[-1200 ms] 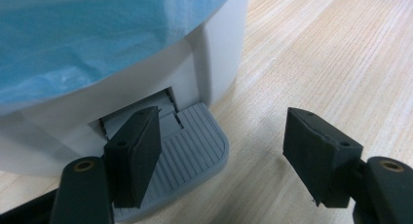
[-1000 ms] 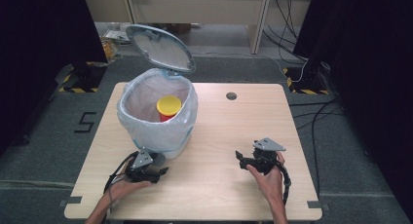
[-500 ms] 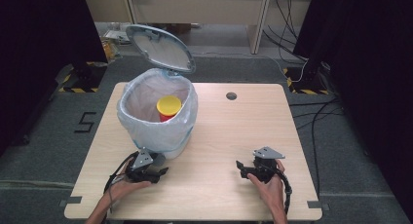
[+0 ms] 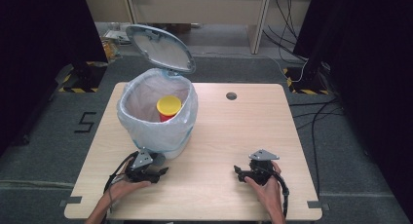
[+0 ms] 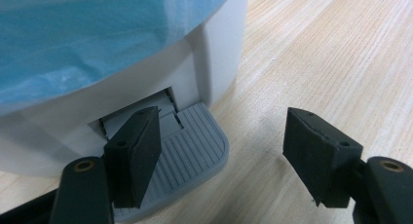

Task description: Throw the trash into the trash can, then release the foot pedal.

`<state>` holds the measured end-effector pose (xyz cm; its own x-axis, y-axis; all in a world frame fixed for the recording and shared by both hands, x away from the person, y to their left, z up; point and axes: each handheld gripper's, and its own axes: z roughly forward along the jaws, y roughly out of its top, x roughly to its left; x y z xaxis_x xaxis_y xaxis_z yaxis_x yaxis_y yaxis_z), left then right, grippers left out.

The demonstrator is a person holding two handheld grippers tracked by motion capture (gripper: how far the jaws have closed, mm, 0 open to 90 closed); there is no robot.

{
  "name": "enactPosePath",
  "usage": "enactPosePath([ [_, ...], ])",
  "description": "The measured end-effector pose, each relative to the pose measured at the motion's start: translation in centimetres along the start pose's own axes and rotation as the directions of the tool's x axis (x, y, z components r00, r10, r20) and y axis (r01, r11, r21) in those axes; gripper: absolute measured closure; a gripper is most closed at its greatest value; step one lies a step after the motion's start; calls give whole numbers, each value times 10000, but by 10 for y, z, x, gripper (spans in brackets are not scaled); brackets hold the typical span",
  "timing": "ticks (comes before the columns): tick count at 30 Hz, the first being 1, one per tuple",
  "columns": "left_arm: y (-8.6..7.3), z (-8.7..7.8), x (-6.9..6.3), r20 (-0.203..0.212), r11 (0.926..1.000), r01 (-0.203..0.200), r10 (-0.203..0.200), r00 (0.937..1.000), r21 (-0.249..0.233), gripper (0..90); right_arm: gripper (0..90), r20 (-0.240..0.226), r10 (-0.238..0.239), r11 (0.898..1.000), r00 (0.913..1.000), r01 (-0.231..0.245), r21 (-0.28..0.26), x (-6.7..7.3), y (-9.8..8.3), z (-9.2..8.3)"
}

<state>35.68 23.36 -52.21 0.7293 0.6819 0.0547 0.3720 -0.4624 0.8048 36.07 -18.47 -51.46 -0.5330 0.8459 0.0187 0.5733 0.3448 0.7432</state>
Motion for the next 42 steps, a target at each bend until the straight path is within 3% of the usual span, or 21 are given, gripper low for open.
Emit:
enactPosePath([
  [8, 0, 0, 0, -26, 10000, -59, 59, 10000, 17, 296, 149, 84, -258, 9991, 9996, 255, 333, 4, -2, 1],
  [28, 0, 0, -2, -127, 9998, -198, 200, 9997, 99, 295, 128, 46, -302, 9989, 9995, 300, 371, 4, -2, 2],
  [38, 1, -1, 1, 56, 10000, 8, -8, 10000, -7, 292, 128, 46, -299, 9988, 9995, 297, 377, 4, -2, 2],
  [42, 6, -4, 1, 208, 9973, -440, 429, 9989, 582, 285, 127, 44, -304, 9988, 9995, 302, 374, 4, -2, 2],
])
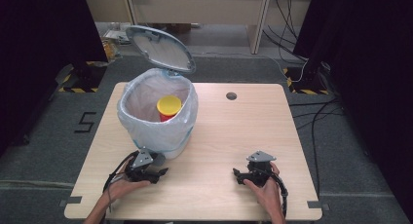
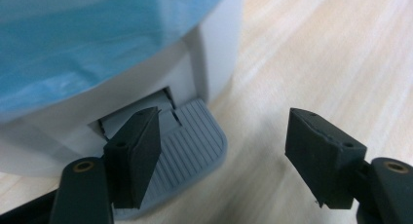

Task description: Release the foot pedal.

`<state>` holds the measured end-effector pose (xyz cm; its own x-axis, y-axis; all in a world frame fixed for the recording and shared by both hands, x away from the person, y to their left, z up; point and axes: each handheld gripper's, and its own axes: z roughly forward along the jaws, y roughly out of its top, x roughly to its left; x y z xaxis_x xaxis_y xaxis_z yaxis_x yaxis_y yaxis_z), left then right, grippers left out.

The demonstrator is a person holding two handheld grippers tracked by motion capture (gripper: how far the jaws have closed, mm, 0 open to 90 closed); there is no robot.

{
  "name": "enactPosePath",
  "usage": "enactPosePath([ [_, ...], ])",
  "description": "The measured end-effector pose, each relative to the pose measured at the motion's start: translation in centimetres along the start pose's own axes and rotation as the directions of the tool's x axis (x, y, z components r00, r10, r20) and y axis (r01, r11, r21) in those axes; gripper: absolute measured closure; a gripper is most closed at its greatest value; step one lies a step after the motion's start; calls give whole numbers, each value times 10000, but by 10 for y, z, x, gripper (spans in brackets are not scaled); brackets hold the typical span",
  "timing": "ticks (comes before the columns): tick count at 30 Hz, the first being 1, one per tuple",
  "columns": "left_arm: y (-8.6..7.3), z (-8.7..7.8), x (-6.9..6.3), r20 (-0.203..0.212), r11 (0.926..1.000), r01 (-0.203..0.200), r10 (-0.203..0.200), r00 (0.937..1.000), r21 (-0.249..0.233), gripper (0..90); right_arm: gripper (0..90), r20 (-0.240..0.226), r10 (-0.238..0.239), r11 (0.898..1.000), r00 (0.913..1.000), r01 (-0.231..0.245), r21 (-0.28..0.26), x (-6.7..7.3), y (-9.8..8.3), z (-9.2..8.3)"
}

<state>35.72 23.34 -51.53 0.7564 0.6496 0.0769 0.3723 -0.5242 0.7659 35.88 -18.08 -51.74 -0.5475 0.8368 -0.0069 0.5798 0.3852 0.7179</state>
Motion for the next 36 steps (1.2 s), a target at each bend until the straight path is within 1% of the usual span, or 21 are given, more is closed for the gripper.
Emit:
enactPosePath([
  [2, 0, 0, 0, -10, 10000, 74, -74, 10000, -62, 278, 127, -2, 1, 10000, 10000, -1, 0, 0, 0, 0],
  [4, 0, -1, -1, -40, 9999, 56, -57, 10000, -108, 273, 127, -1, 3, 10000, 10000, -3, 2, 0, 0, 0],
  [9, 3, -7, -1, -13, 9991, 176, -177, 9998, -394, 268, 127, 0, 1, 10000, 10000, -1, 1, 0, 0, 0],
  [11, 5, -13, -1, 67, 9985, 219, -216, 9997, -492, 264, 127, 1, -1, 10000, 10000, 1, 7, 0, 0, 0],
  [12, 6, -17, -1, 235, 9986, 285, -275, 9993, -453, 264, 126, -1, 1, 10000, 10000, -1, 8, 0, 0, 0],
  [14, 5, -22, -1, 403, 9982, 361, -342, 9986, -481, 255, 125, -9, 3, 10000, 10000, -3, -11, 0, 0, 0],
  [16, 3, -24, 0, 538, 9969, 546, -516, 9972, -566, 255, 124, -7, -1, 10000, 10000, 1, -8, 0, 0, 0],
  [19, -1, -26, 1, 485, 9971, 564, -540, 9974, -501, 254, 124, -9, 2, 10000, 10000, -2, -6, 0, 0, 0],
  [22, -4, -31, 1, 487, 9962, 652, -624, 9969, -578, 254, 124, -9, 2, 10000, 10000, -2, -5, 0, 0, 0],
  [23, -5, -33, 2, 455, 9955, 695, -666, 9967, -640, 253, 124, -7, 1, 10000, 10000, -1, -7, 0, 0, 0],
  [27, -11, -41, 7, 244, 9949, 813, -799, 9965, -598, 248, 124, -6, 3, 10000, 10000, -3, -6, 0, 0, 0],
  [30, -14, -45, 10, 153, 9933, 944, -936, 9955, -662, 246, 124, -7, 3, 10000, 10000, -3, -7, 0, 0, 0],
  [34, -16, -51, 12, -16, 9916, 1054, -1058, 9944, -750, 244, 124, -4, -16, 10000, 10000, 16, -1, 0, 0, 0],
  [36, -16, -54, 12, -34, 9915, 1038, -1044, 9945, -784, 243, 124, -8, 3, 10000, 10000, -3, -7, 0, 0, 0],
])
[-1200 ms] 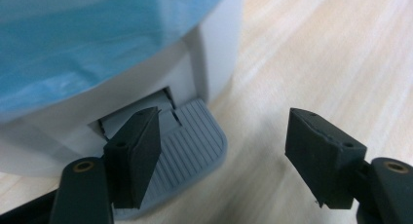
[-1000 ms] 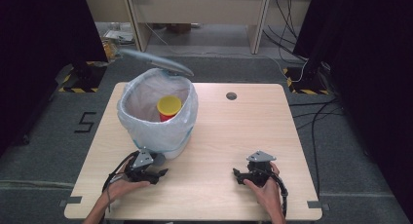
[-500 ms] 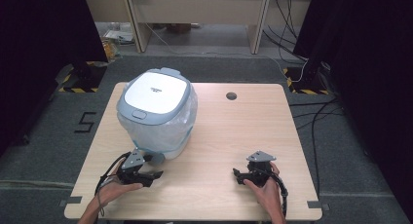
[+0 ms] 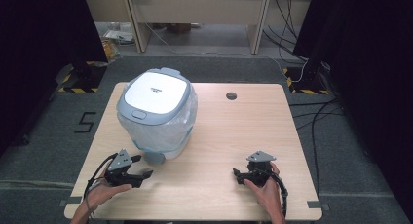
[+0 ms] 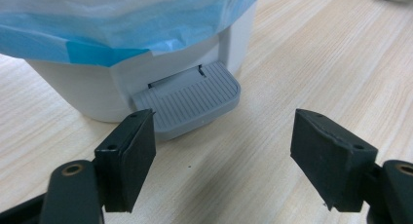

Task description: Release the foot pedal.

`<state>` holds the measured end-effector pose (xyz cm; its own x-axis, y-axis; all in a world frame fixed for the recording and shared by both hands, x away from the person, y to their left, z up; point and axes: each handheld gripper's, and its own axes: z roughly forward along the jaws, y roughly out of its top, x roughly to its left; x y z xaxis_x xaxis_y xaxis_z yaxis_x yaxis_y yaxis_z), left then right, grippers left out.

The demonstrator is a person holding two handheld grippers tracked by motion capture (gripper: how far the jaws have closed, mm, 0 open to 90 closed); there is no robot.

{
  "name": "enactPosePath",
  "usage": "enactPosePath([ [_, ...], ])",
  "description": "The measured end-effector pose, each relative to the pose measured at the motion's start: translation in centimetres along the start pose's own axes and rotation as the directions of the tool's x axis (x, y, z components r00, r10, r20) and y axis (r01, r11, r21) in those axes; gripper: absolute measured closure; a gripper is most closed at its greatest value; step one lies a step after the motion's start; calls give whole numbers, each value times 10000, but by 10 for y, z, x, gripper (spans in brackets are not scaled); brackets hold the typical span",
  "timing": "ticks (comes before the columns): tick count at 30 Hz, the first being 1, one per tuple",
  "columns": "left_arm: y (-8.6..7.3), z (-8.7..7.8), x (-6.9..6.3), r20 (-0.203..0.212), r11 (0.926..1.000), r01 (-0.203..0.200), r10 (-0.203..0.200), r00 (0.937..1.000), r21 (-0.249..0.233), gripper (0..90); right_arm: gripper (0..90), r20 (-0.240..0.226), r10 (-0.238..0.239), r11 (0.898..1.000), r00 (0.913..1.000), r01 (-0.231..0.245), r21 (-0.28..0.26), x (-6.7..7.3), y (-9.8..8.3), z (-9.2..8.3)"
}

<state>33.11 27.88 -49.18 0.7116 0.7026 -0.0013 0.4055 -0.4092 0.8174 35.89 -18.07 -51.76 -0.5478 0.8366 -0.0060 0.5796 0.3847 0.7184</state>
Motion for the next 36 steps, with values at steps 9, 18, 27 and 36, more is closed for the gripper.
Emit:
enactPosePath([
  [9, -8, -6, -1, 5, 9998, 205, -205, 9998, 3, 235, 124, 5, -22, 10000, 10000, 22, 7, 0, 0, 0],
  [18, -30, -10, 1, -86, 9986, 382, -379, 9992, 373, 220, 124, 3, -2, 10000, 10000, 2, -1, 0, 0, 0],
  [27, -46, -12, -2, -114, 9957, 227, -218, 9997, 898, 204, 123, 7, -20, 10000, 10000, 20, 6, 0, 0, 0],
  [36, -53, -18, -9, -123, 9944, 308, -297, 9995, 1011, 191, 123, 0, 1, 10000, 10000, -1, -1, 0, 0, 0],
])
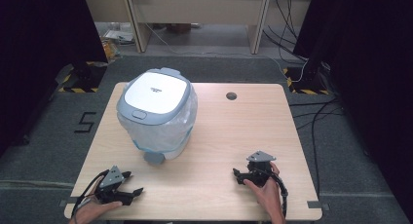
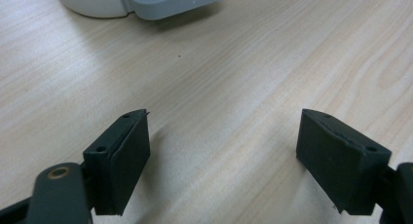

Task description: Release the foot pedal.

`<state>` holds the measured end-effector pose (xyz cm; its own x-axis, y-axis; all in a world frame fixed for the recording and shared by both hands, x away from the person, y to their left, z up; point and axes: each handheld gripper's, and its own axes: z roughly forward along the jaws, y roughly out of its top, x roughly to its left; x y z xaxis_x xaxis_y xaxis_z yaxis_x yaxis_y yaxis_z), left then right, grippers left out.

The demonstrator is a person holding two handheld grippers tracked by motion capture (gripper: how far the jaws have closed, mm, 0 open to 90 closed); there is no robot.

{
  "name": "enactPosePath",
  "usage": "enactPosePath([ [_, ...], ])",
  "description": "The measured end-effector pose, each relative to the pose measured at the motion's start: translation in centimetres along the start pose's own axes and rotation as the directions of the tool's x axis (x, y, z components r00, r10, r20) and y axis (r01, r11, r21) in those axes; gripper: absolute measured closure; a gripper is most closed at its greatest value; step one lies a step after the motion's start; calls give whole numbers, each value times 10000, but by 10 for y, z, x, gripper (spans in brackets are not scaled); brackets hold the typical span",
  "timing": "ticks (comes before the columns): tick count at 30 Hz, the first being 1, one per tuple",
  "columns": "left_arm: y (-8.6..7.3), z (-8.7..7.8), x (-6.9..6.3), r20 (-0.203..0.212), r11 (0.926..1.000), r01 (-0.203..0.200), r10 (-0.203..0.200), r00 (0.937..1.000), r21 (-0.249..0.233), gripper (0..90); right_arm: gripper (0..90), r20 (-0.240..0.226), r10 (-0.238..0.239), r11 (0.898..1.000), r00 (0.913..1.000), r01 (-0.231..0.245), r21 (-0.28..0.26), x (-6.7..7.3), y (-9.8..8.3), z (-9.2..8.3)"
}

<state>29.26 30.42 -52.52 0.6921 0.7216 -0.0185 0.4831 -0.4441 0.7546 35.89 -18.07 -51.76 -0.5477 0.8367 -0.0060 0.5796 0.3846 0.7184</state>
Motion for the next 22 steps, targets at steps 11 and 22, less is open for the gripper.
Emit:
enactPosePath([
  [11, -2, -2, -2, 68, 10000, -65, 65, 10000, 22, 194, 123, 1, -4, 10000, 10000, 4, 1, 0, 0, 0],
  [22, -2, -2, -2, 83, 10000, -14, 14, 10000, -8, 199, 123, 1, -4, 10000, 10000, 4, 0, 0, 0, 0],
])
